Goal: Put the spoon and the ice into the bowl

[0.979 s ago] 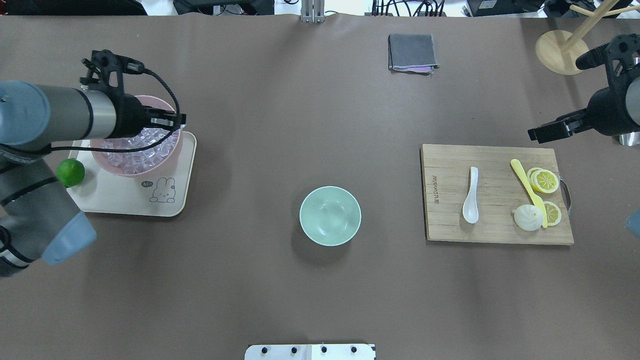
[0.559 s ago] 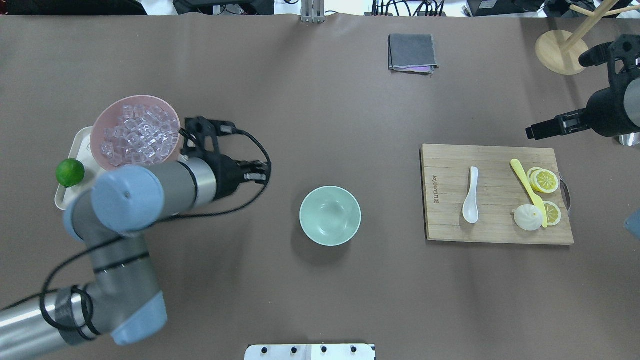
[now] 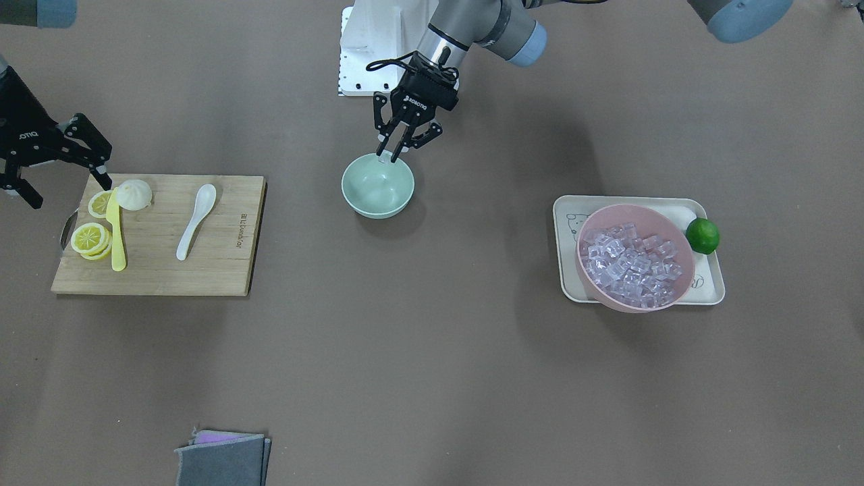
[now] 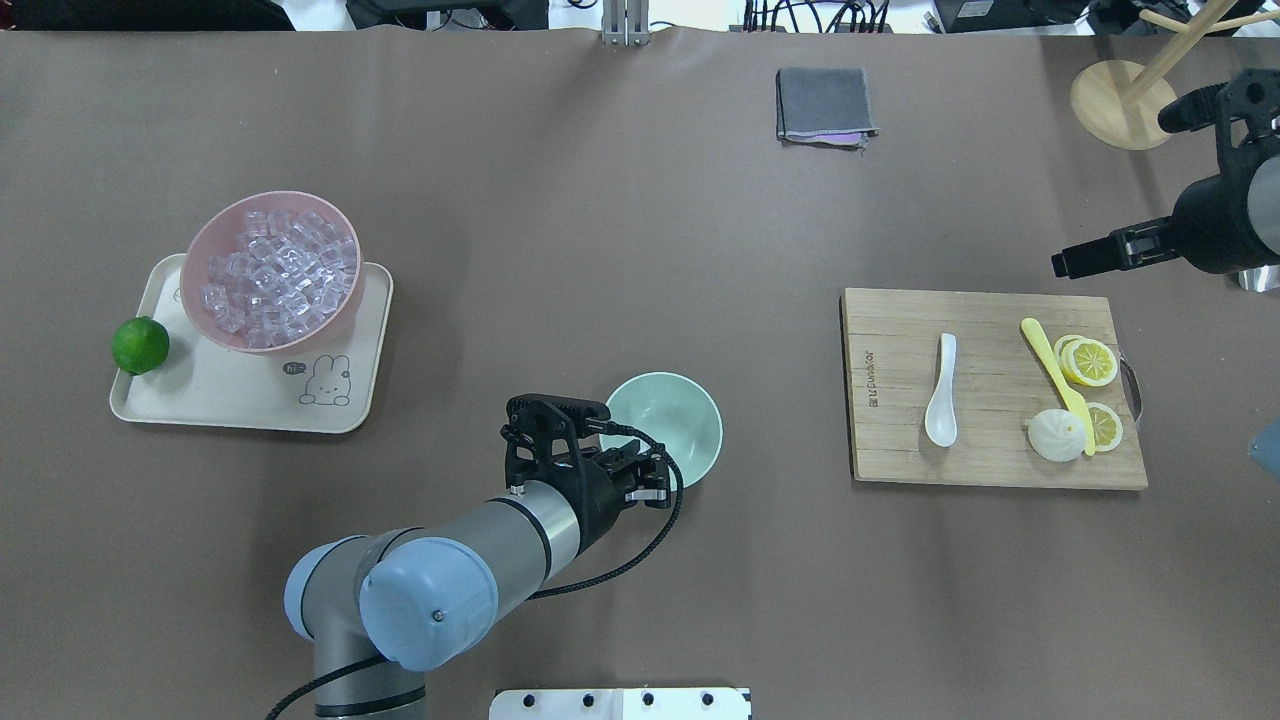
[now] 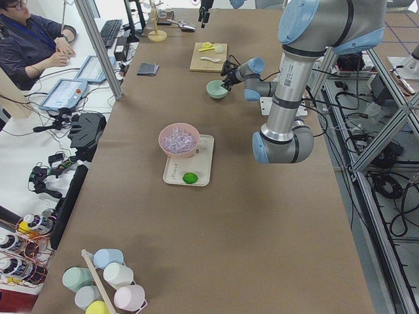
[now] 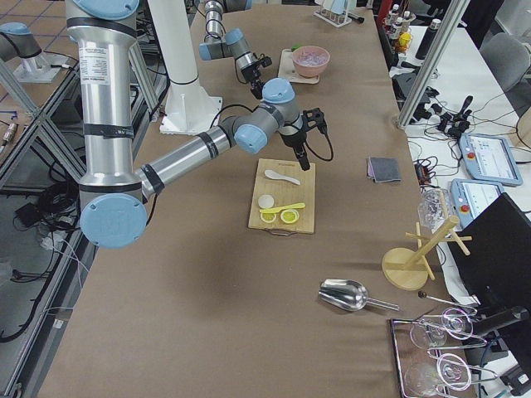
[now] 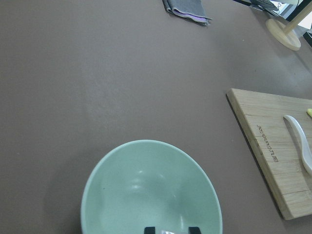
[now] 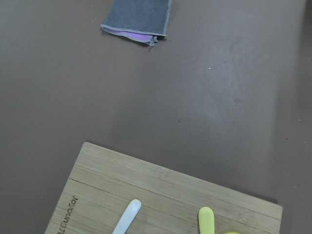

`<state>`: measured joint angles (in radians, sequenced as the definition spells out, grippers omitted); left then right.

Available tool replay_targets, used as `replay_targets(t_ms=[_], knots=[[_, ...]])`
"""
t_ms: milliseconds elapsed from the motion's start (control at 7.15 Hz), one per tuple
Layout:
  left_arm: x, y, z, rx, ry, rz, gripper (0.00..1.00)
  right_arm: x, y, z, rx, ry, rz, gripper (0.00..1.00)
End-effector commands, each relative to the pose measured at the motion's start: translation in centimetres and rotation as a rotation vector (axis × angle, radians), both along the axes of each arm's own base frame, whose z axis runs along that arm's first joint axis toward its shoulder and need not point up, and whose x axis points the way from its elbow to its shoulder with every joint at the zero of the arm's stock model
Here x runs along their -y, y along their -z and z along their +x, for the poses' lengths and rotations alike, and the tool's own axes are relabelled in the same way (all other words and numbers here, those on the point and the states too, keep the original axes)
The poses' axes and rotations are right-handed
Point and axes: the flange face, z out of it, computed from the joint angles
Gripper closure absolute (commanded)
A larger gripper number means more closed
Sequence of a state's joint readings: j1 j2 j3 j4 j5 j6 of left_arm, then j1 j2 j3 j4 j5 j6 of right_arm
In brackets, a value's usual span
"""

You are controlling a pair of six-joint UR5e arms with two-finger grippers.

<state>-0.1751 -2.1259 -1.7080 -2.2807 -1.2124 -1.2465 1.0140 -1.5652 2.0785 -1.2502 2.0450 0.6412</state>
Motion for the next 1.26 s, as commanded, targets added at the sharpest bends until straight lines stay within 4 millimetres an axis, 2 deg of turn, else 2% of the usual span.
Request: replay_targets(t_ms=[0, 140, 280, 420, 699, 839, 1119], knots=[[0.7, 1.2, 0.1, -0.018, 0.016, 0.004, 1.00, 0.1, 0.1, -0.1, 0.001, 0.000, 0.002, 0.00], [2.2, 1.0, -0.5, -0.013, 0.040, 0.006, 1.00, 0.1, 0.2, -0.2, 0.003, 0.001, 0.004, 0.00], [2.6, 0.4, -0.3, 0.010, 0.046, 0.003, 1.00, 0.2, 0.3, -0.4, 0.003, 0.004, 0.004, 0.00], [2.7, -1.1, 0.9, 0.039, 0.043, -0.004, 1.00, 0.2, 0.3, -0.4, 0.003, 0.004, 0.004, 0.00], [2.7, -1.8, 1.4, 0.056, 0.041, -0.008, 0.99, 0.2, 0.2, -0.5, 0.002, 0.006, 0.003, 0.00], [2.8, -1.8, 1.5, 0.058, 0.041, -0.007, 0.93, 0.2, 0.2, -0.5, 0.002, 0.006, 0.003, 0.00], [2.9, -1.8, 1.5, 0.059, 0.042, -0.005, 0.61, 0.2, 0.1, -0.6, 0.001, 0.007, 0.002, 0.00]])
